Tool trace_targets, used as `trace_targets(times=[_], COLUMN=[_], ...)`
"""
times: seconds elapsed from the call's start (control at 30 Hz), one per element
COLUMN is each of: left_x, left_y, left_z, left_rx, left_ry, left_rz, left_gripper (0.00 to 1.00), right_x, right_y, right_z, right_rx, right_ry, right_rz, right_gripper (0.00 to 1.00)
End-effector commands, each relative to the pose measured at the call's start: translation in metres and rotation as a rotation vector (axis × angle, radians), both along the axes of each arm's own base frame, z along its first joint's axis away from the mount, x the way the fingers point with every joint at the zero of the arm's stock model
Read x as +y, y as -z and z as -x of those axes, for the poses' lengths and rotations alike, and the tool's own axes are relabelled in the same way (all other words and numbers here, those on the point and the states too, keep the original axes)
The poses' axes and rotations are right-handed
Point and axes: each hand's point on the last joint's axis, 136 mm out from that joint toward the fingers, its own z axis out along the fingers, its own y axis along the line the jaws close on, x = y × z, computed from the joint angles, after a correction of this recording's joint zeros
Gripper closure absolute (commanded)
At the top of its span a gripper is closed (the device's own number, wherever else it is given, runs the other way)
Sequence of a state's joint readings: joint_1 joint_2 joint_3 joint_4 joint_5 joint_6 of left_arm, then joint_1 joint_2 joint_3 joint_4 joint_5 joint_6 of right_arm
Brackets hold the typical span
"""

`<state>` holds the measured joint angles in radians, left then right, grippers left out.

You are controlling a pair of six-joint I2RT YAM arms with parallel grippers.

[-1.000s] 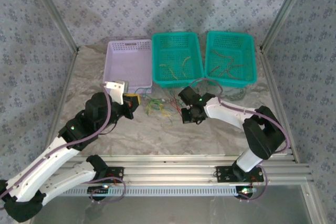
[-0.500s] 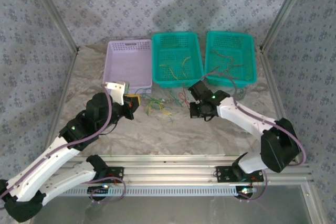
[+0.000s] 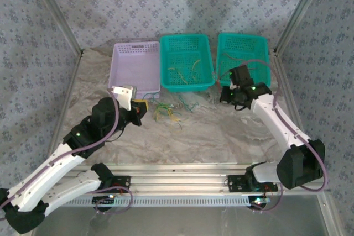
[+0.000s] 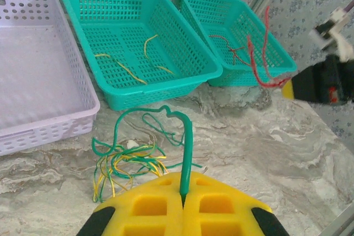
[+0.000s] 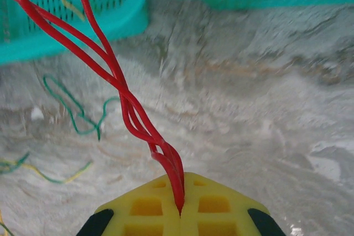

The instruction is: Untangle the cables

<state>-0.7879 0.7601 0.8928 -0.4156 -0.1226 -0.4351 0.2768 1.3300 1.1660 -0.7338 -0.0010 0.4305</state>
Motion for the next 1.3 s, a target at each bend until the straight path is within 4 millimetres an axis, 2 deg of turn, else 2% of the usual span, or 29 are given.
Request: trace_targets(times=[0.0, 0.17, 0.27, 0.43, 0.6, 0.77, 0.93, 1.03, 1.17, 1.27], left_x=[-0.006, -0.012, -0.015, -0.016, -0.014, -0.013, -0.012, -0.013, -0.013, -0.013], left_y=[-0.012, -0.01, -0.011, -0.014, -0.012, -0.009, -0.01, -0.009, -0.009, -0.009], left_z=[0.001, 0.001, 0.002, 0.004, 0.007, 0.009, 0.009, 0.009, 0.009, 0.009], left_rx=[-0.021, -0.005, -0.006, -0.008, 0.0, 0.005, 0.002, 0.006, 0.007, 0.006], left_ry=[0.02, 0.036, 0.044, 0.054, 0.055, 0.051, 0.049, 0.052, 0.053, 0.052], left_rz=[0.034, 0.048, 0.05, 0.053, 0.052, 0.049, 0.053, 0.049, 0.052, 0.048], left_gripper=[1.0, 1.0, 1.0, 1.0, 1.0, 1.0, 1.0, 1.0, 1.0, 1.0], right_x=[-0.01, -0.038, -0.055, -0.075, -0.084, -0.095, -0.099, -0.099, -0.1, -0.101], right_y=[-0.023, -0.025, -0.019, 0.015, 0.039, 0.059, 0.068, 0.069, 0.054, 0.029], right_z=[-0.021, -0.057, -0.08, -0.116, -0.141, -0.153, -0.159, -0.161, -0.16, -0.16], right_rx=[-0.036, -0.057, -0.063, 0.022, 0.082, 0.127, 0.142, 0.155, 0.116, 0.048], right_ry=[0.005, 0.116, 0.195, 0.255, 0.283, 0.302, 0.309, 0.3, 0.297, 0.299], right_rz=[-0.05, -0.163, -0.128, -0.136, -0.103, -0.071, -0.055, -0.051, -0.05, -0.038], right_gripper=[1.0, 1.0, 1.0, 1.0, 1.0, 1.0, 1.0, 0.89, 0.76, 0.65])
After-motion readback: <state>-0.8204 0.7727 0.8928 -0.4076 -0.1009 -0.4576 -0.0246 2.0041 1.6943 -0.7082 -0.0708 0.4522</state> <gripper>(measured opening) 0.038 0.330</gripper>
